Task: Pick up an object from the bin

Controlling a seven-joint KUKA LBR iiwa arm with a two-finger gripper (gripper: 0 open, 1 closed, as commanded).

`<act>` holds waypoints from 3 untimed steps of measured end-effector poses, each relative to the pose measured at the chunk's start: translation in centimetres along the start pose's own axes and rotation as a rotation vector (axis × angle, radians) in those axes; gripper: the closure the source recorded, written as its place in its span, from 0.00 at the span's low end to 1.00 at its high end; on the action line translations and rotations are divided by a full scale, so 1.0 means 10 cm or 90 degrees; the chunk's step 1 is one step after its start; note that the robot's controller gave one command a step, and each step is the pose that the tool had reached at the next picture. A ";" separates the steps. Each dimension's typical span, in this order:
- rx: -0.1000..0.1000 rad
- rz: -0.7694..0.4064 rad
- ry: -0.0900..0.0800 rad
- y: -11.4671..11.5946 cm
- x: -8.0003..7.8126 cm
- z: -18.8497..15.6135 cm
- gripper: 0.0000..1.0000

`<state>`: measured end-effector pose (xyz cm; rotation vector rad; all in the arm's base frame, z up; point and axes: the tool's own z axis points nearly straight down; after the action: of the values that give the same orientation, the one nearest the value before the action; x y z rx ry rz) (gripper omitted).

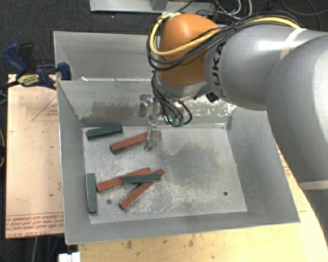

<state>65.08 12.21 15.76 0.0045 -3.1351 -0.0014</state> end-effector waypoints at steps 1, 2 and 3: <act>0.000 0.001 -0.005 0.00 -0.02 -0.05 0.00; -0.001 0.001 -0.007 0.00 -0.03 -0.03 0.00; 0.000 -0.041 -0.006 -0.41 -0.06 0.83 1.00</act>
Offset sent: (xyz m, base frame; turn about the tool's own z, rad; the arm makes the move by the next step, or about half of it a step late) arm 0.0044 -0.0005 -0.0833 -0.0316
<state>65.66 8.14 7.40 0.1068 -3.1430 -0.0021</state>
